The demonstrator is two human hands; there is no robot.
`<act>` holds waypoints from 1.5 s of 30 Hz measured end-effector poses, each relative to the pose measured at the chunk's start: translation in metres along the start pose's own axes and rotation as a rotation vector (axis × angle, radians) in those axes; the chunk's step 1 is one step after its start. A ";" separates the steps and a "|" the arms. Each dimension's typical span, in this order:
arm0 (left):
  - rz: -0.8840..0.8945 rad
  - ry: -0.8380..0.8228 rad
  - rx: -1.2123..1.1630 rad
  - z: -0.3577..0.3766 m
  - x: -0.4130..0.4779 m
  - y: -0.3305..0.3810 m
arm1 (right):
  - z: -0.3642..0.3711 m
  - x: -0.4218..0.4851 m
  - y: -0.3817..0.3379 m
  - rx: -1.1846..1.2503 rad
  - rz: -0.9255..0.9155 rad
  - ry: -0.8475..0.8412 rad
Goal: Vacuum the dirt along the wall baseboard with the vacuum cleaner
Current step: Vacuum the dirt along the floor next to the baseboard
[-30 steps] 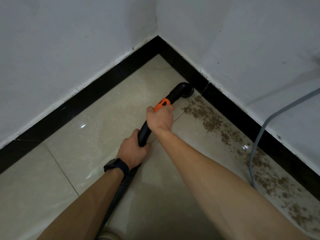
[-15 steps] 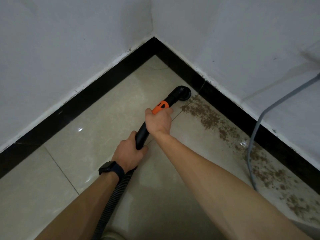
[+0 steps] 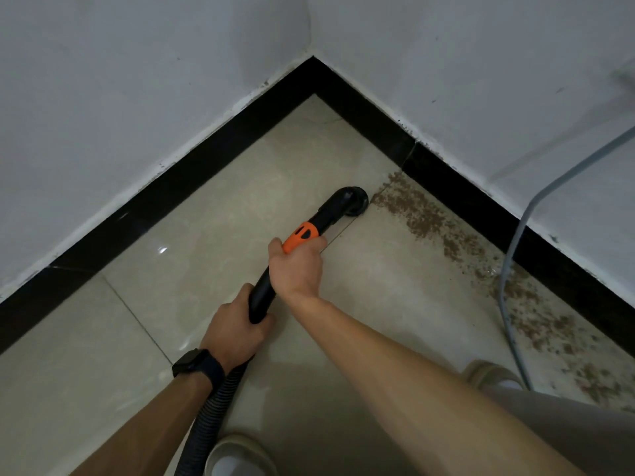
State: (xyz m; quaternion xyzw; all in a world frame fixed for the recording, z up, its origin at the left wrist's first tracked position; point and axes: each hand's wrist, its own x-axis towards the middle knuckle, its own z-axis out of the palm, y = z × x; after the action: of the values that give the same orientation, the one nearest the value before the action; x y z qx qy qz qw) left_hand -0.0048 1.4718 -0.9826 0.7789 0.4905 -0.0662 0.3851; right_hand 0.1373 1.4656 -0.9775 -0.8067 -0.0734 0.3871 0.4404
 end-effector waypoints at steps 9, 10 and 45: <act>-0.031 0.038 -0.031 0.003 0.001 0.000 | 0.000 0.001 -0.002 -0.038 0.016 -0.020; -0.031 0.039 -0.030 0.003 0.002 0.001 | 0.000 0.002 -0.003 -0.040 0.015 -0.015; -0.008 0.022 -0.031 0.013 0.038 0.044 | -0.031 0.048 -0.015 -0.032 0.009 0.016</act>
State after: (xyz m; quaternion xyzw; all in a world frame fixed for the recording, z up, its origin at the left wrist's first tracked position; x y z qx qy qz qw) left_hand 0.0545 1.4805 -0.9866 0.7717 0.4988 -0.0515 0.3912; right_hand 0.1949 1.4766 -0.9837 -0.8172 -0.0724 0.3814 0.4260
